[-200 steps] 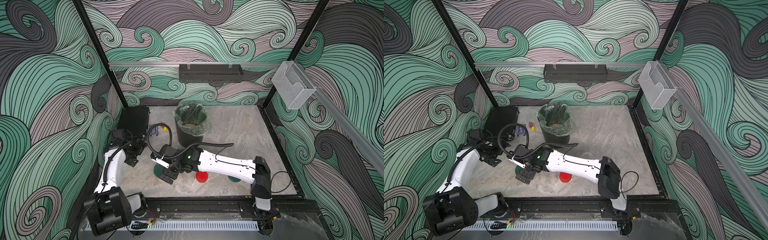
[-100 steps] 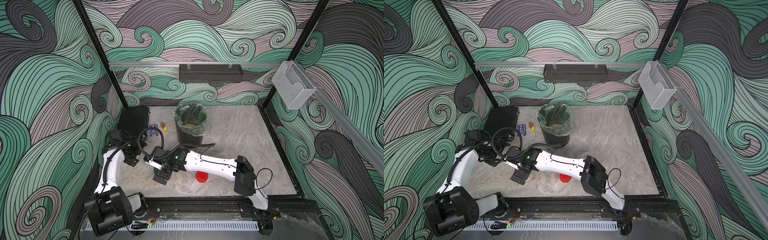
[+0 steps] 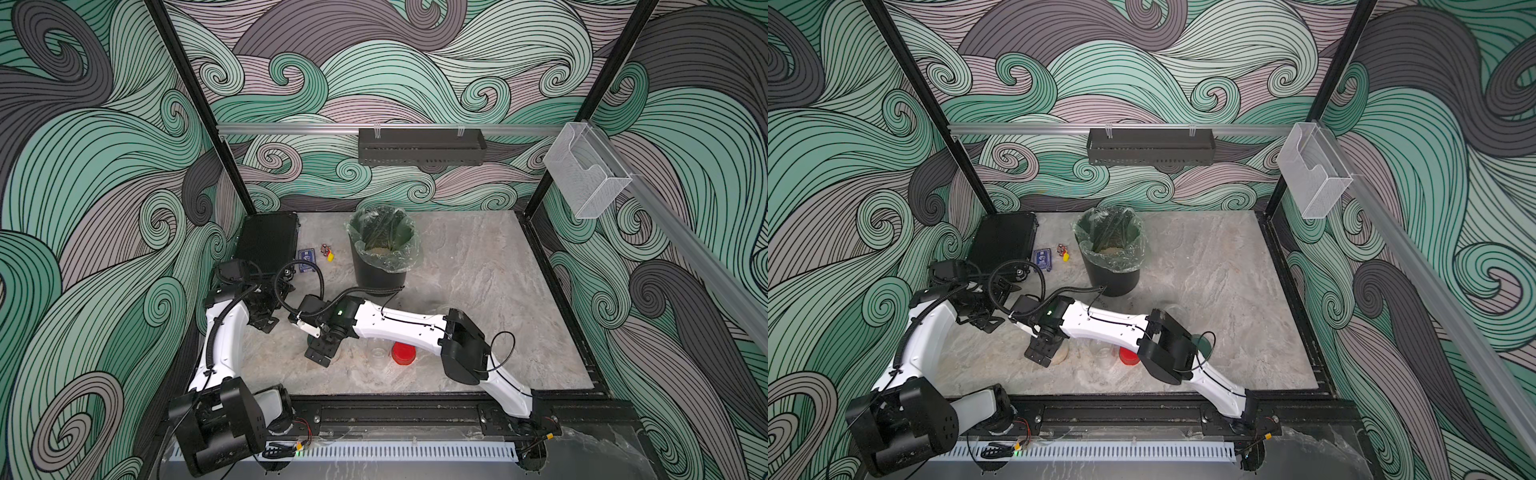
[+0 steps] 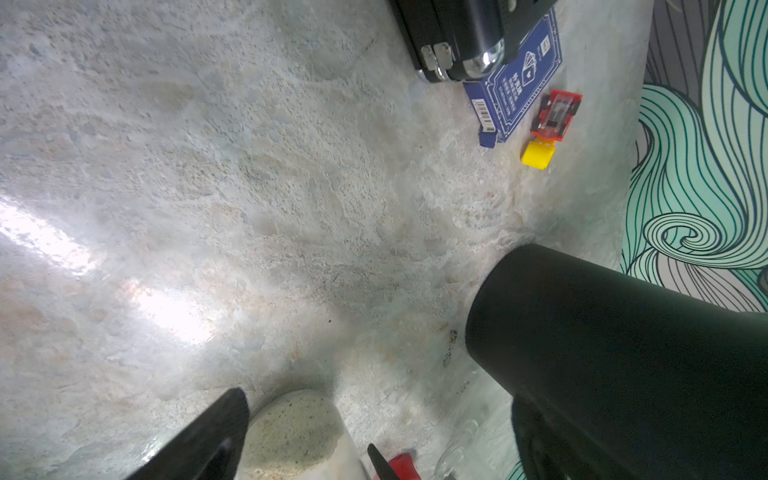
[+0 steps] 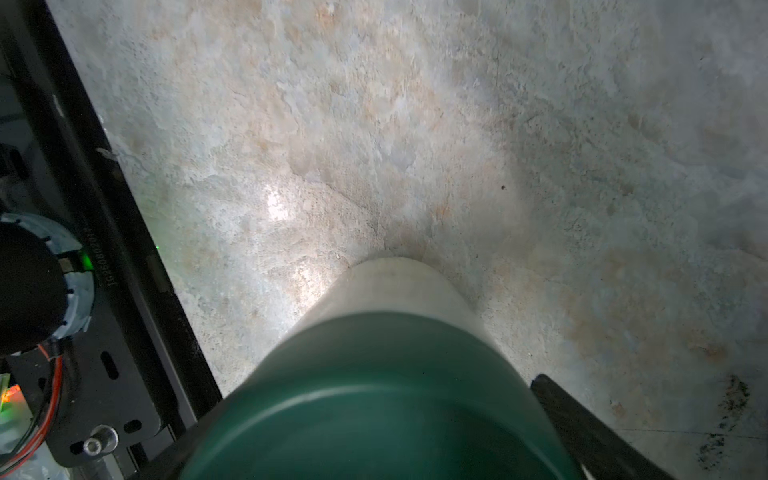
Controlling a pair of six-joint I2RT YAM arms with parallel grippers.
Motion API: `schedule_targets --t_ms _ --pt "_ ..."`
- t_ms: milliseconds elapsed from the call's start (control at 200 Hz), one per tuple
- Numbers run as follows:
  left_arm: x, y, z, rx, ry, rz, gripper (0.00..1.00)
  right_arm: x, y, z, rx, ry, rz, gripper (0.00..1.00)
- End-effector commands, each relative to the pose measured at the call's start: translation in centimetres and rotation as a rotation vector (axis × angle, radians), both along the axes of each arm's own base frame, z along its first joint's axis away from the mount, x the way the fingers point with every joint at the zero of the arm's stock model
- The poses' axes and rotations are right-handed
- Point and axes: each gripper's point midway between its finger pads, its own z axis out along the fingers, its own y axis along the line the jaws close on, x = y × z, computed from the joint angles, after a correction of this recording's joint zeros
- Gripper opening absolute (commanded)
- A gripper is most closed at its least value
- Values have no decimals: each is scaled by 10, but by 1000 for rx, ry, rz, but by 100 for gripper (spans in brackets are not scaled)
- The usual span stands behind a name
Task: Empty expired oatmeal from jars
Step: Pick up the jar from the center of the board.
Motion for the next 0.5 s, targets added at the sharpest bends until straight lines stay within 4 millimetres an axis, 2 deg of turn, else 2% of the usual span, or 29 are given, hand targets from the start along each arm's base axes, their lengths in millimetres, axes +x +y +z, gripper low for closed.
schedule_targets --t_ms 0,150,235,405,495 --pt "0 1 5 -9 -23 12 99 6 3 9 22 6 -29 91" --pt "1 1 9 -2 -40 3 99 10 -1 18 40 8 -66 72" --pt "4 0 15 11 -75 -13 98 11 -4 30 70 17 -81 69" --pt "13 -8 40 58 -214 -100 98 16 -16 72 160 40 -125 61" --pt "18 -21 56 115 -294 -190 99 24 -30 95 213 67 -164 59"
